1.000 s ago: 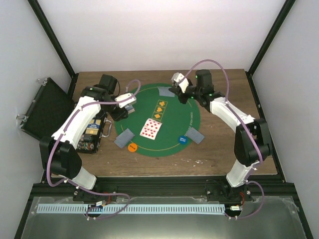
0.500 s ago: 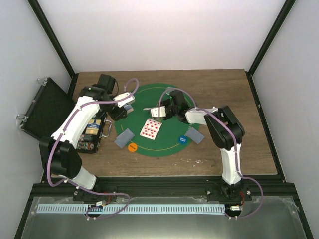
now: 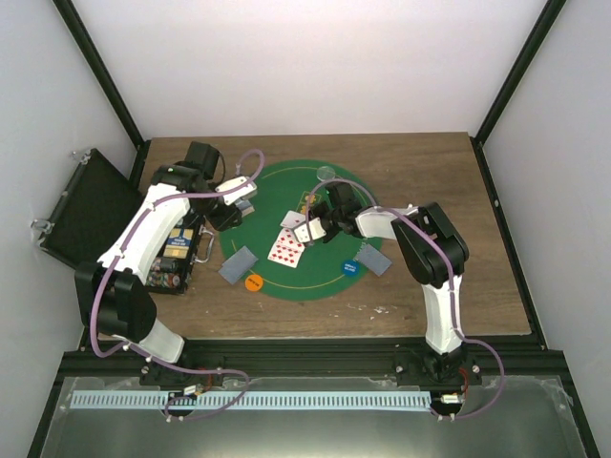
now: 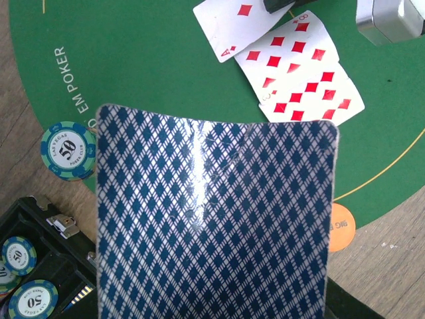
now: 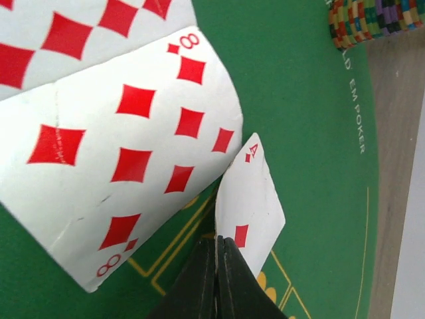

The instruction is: Distribute texas hold em gaming equipment

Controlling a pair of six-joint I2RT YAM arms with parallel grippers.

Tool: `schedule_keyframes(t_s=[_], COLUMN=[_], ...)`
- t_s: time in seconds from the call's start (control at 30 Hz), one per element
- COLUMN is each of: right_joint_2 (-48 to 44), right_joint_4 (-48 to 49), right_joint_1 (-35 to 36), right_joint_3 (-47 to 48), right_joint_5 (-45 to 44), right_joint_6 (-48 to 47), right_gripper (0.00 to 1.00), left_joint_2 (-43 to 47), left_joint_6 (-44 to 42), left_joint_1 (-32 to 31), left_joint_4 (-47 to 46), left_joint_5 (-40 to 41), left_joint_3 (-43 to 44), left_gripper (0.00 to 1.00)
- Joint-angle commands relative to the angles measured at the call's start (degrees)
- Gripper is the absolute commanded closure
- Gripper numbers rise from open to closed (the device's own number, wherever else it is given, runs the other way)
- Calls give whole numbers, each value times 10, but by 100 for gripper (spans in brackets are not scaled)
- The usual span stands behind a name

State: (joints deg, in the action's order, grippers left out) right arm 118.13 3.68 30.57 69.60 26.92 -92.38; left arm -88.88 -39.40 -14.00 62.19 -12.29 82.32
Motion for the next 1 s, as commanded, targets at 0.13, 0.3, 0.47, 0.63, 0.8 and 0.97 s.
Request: schedule_keyframes(t_s=[0.13,0.3,0.47,0.63,0.8,0.97], right_joint_2=[-22,-22,-23,-31,-46,-55], right_joint_4=[-41,-42,-41,-39,-27,-22], right_joint_1=[-8,-8,-12,-15,-17,-18], right_joint_3=[12,5,0,-9,-28,-32], right_joint_5=[-5,-11,-13,-11,2,-7], right_joint_6=[-42,-58,-65,-79,-88,-92], right_gripper=[99,99,99,89,78,65], left_joint_2=[-9,-9,-7,-6,-3,-2], left_joint_6=[-2,-2,-3,-3,-4,-5], left_joint_1=[4,4,5,5,5,5], left_joint_4=[-4,-4,-3,-3,-3,-3], left_joint_5=[-12,-11,-9,-9,-9,-9], left_joint_3=[3,3,1,2,1,1], left_gripper=[56,56,55,55,55,55])
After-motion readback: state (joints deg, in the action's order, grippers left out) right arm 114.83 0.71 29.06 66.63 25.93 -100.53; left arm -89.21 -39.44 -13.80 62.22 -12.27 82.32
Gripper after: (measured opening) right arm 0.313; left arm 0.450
